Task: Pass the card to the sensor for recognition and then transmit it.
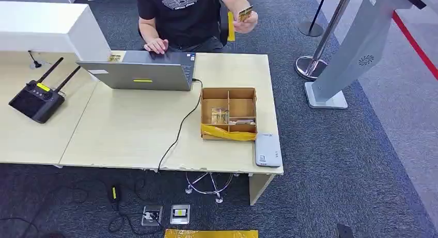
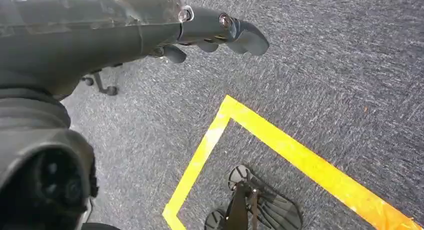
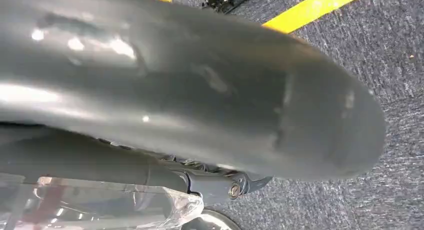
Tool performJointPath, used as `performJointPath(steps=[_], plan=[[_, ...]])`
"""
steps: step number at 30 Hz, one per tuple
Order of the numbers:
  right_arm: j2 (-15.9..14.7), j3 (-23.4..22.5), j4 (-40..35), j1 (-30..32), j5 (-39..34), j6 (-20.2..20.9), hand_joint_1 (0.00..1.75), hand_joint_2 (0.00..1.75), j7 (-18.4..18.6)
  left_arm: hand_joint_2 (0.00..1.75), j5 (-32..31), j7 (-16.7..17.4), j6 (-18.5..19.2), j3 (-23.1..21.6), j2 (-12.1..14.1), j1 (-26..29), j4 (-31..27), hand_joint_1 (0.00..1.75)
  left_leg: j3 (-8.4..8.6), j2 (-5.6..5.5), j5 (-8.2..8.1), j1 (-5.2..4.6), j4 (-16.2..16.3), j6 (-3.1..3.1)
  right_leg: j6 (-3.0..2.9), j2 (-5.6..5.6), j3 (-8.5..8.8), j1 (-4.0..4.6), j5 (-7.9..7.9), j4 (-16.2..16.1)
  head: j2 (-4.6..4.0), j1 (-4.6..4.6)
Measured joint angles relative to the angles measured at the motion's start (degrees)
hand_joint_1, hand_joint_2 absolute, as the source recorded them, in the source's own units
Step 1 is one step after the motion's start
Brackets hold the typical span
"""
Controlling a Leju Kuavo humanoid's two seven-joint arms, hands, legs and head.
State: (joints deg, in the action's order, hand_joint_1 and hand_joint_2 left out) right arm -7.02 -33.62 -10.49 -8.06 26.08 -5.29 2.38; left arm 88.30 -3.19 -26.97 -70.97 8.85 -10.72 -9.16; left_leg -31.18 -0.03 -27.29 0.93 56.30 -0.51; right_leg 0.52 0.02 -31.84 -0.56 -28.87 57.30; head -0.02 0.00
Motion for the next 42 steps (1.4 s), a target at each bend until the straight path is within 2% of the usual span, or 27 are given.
performJointPath(steps=[10,14,16,20,22,24,26,27,28,32,34,35,39,42], plan=[[0.0,0.0,0.0,0.0,0.0,0.0,0.00,0.00,0.0,0.00,-0.1,0.0,0.1,0.0,-0.2,-0.1,0.0,0.00,0.00,0.00,0.00,0.00,0.0,0.00,0.00,0.00,0.00,0.00,0.00,0.0,0.00,0.00],[0.0,-0.2,0.0,0.0,-2.1,-2.5,0.00,0.00,0.5,0.00,0.1,-0.7,0.1,0.0,-0.3,-0.2,0.0,0.00,0.00,0.00,0.00,0.00,0.0,0.00,0.00,0.00,0.01,0.00,0.00,0.0,0.00,0.00],[0.0,-0.6,0.0,0.0,-2.9,-5.8,0.00,0.00,-1.3,0.00,0.6,-0.9,0.0,0.1,-0.5,-0.2,0.0,0.00,0.00,0.00,0.00,-0.01,0.0,0.00,0.00,0.00,0.01,-0.01,0.00,0.0,0.00,0.00],[-1.1,-1.6,0.0,-0.3,-4.4,-12.2,0.00,0.00,-8.1,0.00,1.2,-1.5,-0.5,0.6,-0.9,-0.3,0.0,0.00,0.01,0.00,0.01,-0.06,0.0,0.02,0.02,0.00,0.01,-0.07,0.01,0.0,0.00,-0.02],[-1.9,-2.1,0.0,-0.4,-5.8,-13.6,0.00,0.00,-10.5,0.00,1.0,-1.8,-0.2,0.7,-1.0,-0.3,0.0,0.00,0.02,0.00,0.01,-0.08,0.0,0.02,0.04,0.01,0.01,-0.10,0.03,0.0,0.00,0.00],[-5.2,-3.7,-0.5,-0.5,-8.4,-13.3,0.00,0.00,-14.4,0.00,0.1,-2.2,0.9,0.8,-1.0,-0.3,0.0,0.00,0.01,-0.03,0.05,-0.35,0.0,0.11,0.06,-0.06,-0.01,-0.36,0.03,0.0,0.00,-0.04],[-10.0,-5.4,-0.9,-1.2,-11.2,-10.2,0.00,0.00,-15.2,0.00,-0.1,-2.5,1.6,0.8,-0.8,-0.2,0.0,0.00,-0.03,-0.03,0.04,-0.39,0.0,0.18,0.13,-0.04,0.00,-0.42,0.08,0.0,0.00,0.06],[-13.8,-6.5,-1.4,-2.2,-13.1,-7.2,0.00,0.00,-15.5,0.00,-0.2,-2.6,2.0,0.8,-0.5,-0.1,0.0,0.00,-0.07,0.03,0.03,-0.47,0.0,0.22,0.25,0.02,-0.04,-0.49,0.16,0.0,0.00,-0.02],[-16.2,-7.1,-1.9,-3.0,-13.5,-5.7,0.00,0.00,-15.1,0.00,-0.3,-2.6,2.2,0.8,-0.4,-0.1,0.0,0.00,-0.08,0.12,0.04,-0.59,0.0,0.26,0.33,0.10,-0.07,-0.61,0.21,0.0,0.00,-0.02],[-26.5,-8.3,-4.2,-11.2,-11.4,0.0,0.00,0.00,-8.7,0.00,-0.6,-2.8,2.6,0.9,0.1,-0.2,0.0,0.00,0.01,0.45,0.09,-0.87,0.0,0.52,0.58,0.46,-0.23,-0.88,0.37,0.1,0.00,-0.07],[-30.6,-8.3,-5.5,-15.2,-10.5,0.6,0.00,0.00,-7.9,0.00,-0.7,-2.8,2.9,0.9,0.1,-0.5,0.0,0.00,-0.02,0.27,0.24,-0.85,0.1,0.79,0.64,0.24,-0.15,-0.86,0.36,0.1,0.00,0.00],[-31.9,-8.3,-5.7,-16.6,-10.5,0.6,0.00,1.75,-8.1,0.00,-0.8,-2.9,3.0,1.0,0.1,-0.5,0.0,0.00,-0.05,0.10,0.25,-0.80,0.1,0.80,0.64,0.01,-0.10,-0.82,0.36,0.1,0.00,0.07],[-34.3,-7.8,-6.0,-20.2,-9.5,1.9,0.00,1.75,-10.3,0.00,-1.2,-3.6,3.2,1.0,0.0,-0.3,0.0,0.00,-0.26,-0.08,0.30,-0.87,0.1,0.82,0.67,-0.17,-0.15,-0.87,0.39,0.2,0.00,-0.04],[-36.0,-6.5,-6.1,-24.3,-8.4,1.6,0.00,1.75,-10.5,0.00,-1.5,-4.1,3.6,1.0,0.1,-0.4,0.0,0.00,-0.18,0.01,0.30,-0.88,0.1,0.82,0.67,-0.03,-0.18,-0.87,0.39,0.2,0.00,-0.04]])
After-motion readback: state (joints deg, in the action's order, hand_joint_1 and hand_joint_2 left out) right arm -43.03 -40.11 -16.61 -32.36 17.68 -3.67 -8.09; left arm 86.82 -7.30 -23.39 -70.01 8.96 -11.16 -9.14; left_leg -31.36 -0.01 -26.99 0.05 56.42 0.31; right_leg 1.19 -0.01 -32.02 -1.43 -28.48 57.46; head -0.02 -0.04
